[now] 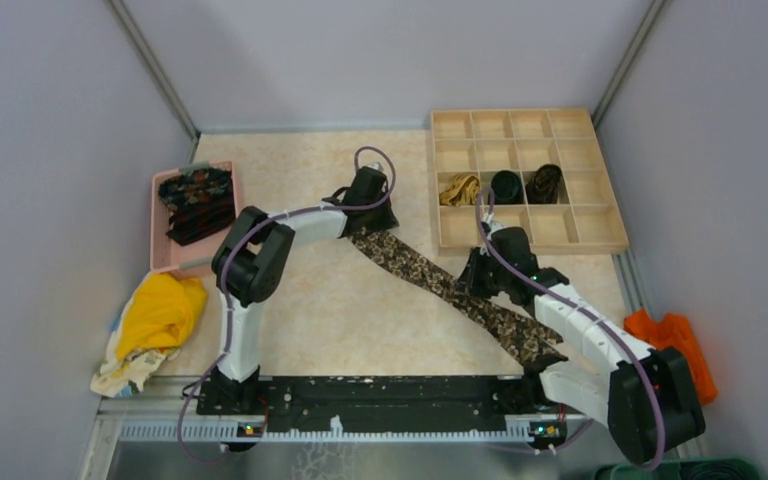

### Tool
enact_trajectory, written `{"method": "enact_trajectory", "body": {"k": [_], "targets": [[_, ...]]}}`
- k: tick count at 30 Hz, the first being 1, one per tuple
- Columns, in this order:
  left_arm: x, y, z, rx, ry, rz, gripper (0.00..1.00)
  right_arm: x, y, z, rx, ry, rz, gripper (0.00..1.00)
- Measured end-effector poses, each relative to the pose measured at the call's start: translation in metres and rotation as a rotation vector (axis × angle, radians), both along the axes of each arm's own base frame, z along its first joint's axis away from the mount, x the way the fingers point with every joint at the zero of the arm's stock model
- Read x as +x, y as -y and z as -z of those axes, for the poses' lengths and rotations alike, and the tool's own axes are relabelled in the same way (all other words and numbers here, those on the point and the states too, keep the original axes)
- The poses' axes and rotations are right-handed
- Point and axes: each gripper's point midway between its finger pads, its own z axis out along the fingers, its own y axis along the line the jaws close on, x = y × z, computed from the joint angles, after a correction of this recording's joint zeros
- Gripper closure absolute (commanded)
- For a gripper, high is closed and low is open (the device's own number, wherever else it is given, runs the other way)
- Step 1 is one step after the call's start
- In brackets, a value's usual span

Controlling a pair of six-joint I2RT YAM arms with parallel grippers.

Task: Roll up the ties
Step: Flatten out the tie at the center of the board.

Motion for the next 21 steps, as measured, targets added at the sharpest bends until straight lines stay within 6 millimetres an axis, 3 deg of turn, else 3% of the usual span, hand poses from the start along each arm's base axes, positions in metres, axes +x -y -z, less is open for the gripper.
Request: {"method": "enact_trajectory", "body": {"k": [3, 13, 16, 21], "targets": [[-0.004, -0.007, 0.002, 0.005, -0.001, -0.018, 0.98, 0.0, 0.002, 0.013, -0.038, -0.032, 0.002, 1.0], [-0.072, -0.074, 0.005, 0.04, -0.037, -0.124, 0.98, -0.004, 0.016, 0.048, -0.16, -0.126, 0.032, 1.0], [-0.079, -0.085, 0.005, 0.057, -0.031, -0.148, 0.98, -0.01, 0.022, 0.065, -0.207, -0.188, 0.038, 1.0], [-0.085, -0.099, 0.005, 0.09, -0.024, -0.186, 0.98, -0.002, 0.02, 0.066, -0.227, -0.199, 0.041, 1.0]]}}
